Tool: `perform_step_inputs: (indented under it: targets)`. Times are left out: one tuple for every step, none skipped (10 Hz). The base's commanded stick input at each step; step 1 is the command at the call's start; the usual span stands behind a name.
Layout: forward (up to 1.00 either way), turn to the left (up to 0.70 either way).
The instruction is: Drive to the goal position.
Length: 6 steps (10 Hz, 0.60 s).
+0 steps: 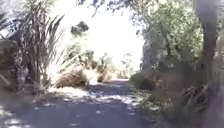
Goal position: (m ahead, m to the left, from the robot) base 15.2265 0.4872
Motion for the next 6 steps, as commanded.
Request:
perform_step_inputs:
  targets:
    - [1.00,0.00]
    - [1.00,0.00]
    - [1.00,0.00]
    - [1.00,0.00]
    - [1.00,0.00]
    - [1.00,0.00]
